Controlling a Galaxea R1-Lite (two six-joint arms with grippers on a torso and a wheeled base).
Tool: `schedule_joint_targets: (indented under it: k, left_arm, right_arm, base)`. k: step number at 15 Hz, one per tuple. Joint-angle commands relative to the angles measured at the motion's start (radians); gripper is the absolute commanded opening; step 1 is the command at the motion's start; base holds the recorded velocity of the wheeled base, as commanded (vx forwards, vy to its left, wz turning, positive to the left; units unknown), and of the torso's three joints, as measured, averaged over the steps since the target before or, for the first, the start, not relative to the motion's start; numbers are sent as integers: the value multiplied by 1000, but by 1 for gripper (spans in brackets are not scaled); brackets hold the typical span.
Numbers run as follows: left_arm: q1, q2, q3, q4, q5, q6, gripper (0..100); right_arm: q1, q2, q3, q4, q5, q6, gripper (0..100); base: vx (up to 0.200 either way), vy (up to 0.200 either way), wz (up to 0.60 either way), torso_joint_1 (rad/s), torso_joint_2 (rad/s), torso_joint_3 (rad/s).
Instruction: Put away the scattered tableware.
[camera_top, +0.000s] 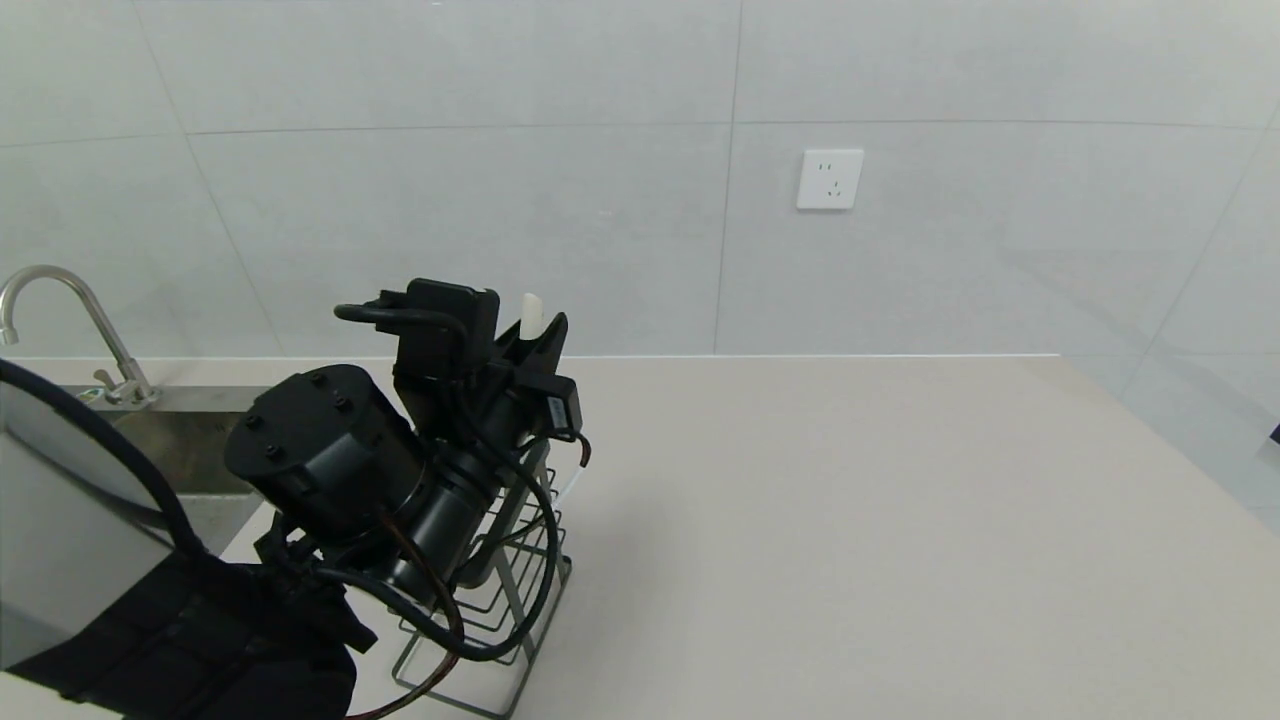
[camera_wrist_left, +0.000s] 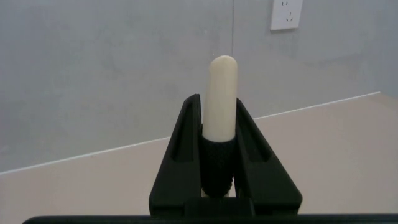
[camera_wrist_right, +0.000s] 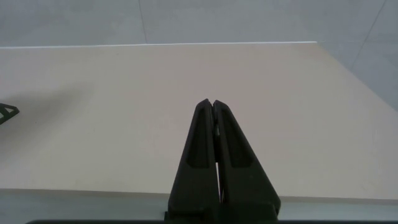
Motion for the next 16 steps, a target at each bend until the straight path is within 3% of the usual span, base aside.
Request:
schedule_joint_targets:
  k: [1,3,4,8,13,16]
  left_arm:
    - [-2,12,-2,-1,0,0,0]
    - [0,6,-7,-1,0,0,0]
    - [4,3,-7,-1,0,0,100]
    - [30,-1,-20,-1,-3,1,100]
    - [35,-74,-114,-1,-11,8,100]
    - [35,-160,-94,-1,-135,12,100]
  right_arm:
    - [0,-1,0,1,1,0,0]
    - [0,-1,0,1,1,0,0]
    - [0,-1,0,-1,1,0,0]
    - [0,-1,0,-1,1,0,0]
    - [0,-1,0,1,1,0,0]
    - [0,-1,0,-1,-1,0,0]
  base:
    - [0,0,0,0,0,0]
    - [0,0,0,0,0,0]
    - [0,0,0,0,0,0]
    - [0,0,0,0,0,0]
    - [0,0,0,0,0,0]
    - [0,0,0,0,0,0]
